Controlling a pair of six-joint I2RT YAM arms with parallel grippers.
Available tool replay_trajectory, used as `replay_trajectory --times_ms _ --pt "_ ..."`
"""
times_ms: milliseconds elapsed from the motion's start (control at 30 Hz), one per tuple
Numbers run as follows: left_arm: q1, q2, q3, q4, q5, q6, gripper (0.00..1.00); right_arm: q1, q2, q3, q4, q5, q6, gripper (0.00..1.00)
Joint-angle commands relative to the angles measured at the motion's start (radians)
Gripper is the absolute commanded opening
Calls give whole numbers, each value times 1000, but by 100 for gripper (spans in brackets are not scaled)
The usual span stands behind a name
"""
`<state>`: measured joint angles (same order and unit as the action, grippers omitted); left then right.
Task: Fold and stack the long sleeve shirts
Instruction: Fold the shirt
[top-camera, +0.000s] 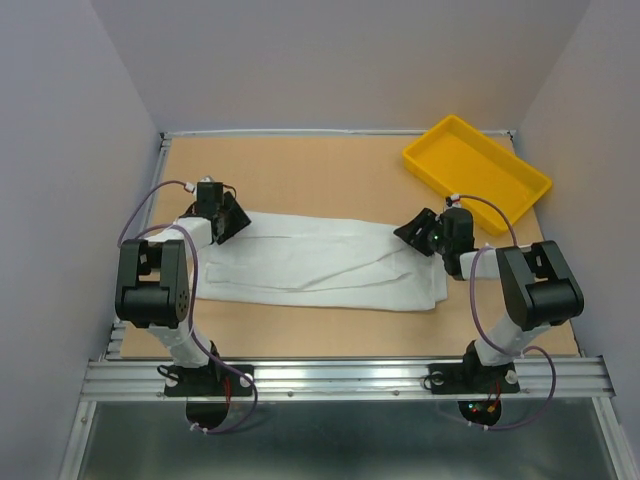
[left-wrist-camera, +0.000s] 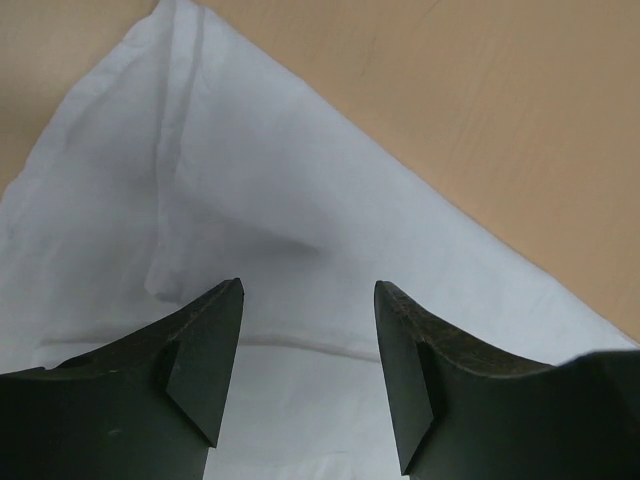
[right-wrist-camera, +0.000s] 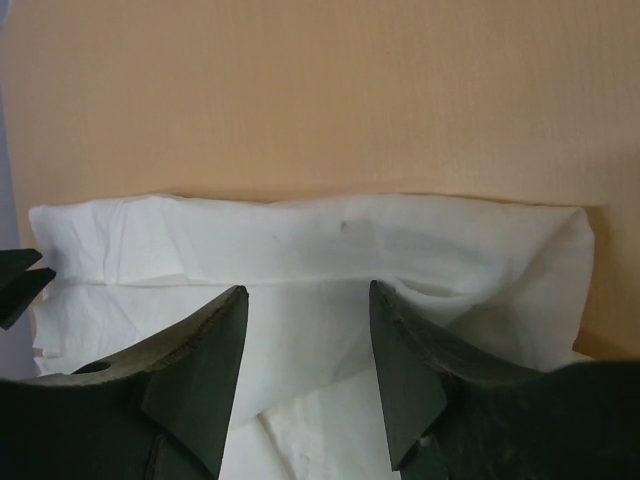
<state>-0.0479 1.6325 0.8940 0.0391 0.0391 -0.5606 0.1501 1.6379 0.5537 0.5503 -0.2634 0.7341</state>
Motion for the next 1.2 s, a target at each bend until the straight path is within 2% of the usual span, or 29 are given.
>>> replay_trajectory --times_ms 0,67,167,267,400,500,667,767,900,1167 --pt "11 26 63 -2 -25 -5 66 -11 22 6 11 62 -30 57" --pt "16 38 80 -21 -31 -7 66 -12 17 5 -1 70 -41 57" --pt "14 6 109 -62 -63 19 65 -11 -59 57 -163 62 -128 58" --pt "-1 -42 141 -70 -85 97 65 -7 -116 100 -263 49 -185 58" --pt "-62 -69 210 -102 -156 243 71 20 -214 149 -477 33 -231 58" --pt "-118 -40 249 -123 -212 317 73 75 -300 149 -621 73 -225 58" --pt "-155 62 293 -159 -223 312 69 206 -426 111 -800 154 -177 58" --pt "-155 116 313 -188 -220 297 66 224 -483 22 -800 139 -105 58" --pt "-155 164 327 -217 -223 277 65 233 -477 -11 -796 167 -107 57" --pt "-150 224 300 -280 -248 200 63 233 -230 93 -719 233 -196 51"
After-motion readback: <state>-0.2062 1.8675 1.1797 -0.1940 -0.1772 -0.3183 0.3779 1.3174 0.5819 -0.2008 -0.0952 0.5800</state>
